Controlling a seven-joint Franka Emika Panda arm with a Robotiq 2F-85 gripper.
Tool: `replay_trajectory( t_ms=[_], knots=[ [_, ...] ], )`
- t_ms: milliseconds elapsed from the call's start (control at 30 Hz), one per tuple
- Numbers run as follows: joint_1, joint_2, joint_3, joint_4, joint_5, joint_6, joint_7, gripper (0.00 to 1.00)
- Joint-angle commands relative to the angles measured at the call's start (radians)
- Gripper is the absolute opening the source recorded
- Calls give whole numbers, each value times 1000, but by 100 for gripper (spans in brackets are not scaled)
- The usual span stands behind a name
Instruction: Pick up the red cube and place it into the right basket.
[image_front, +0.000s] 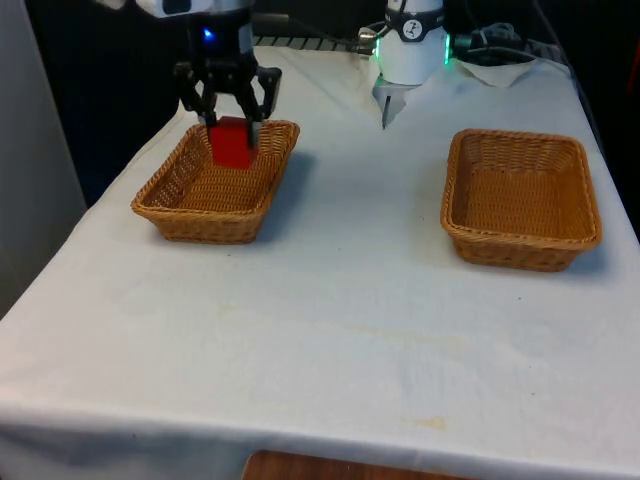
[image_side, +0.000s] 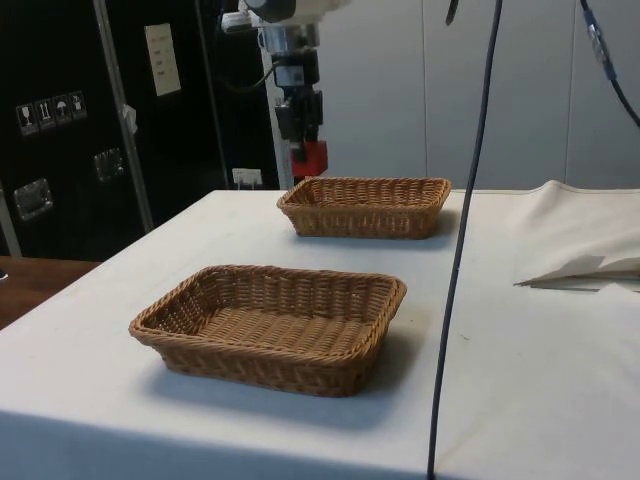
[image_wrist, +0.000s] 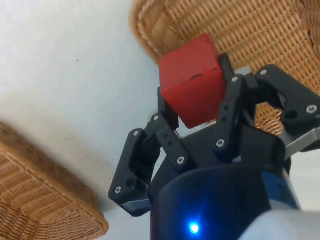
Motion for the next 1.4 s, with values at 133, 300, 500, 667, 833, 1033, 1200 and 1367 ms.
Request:
replay_trajectory(
  t_ms=[133,300,500,667,833,1033,1200,1367],
  knots=[
    [-16,9,-13,2,31,-5,-45,1],
    [-10,21,-38,-2,57,-1,-75,1],
    [-28,47,-46,-5,112,1,-135,1],
    [-31,80,-65,-5,160,2,-181,1],
    [-29,105,-74,-6,191,9,-206,1],
    [-29,138,-74,-7,223,18,-224,1],
    [-28,166,-72,-5,249,24,-236,1],
    [-25,195,-74,-2,278,24,-247,1]
  ],
)
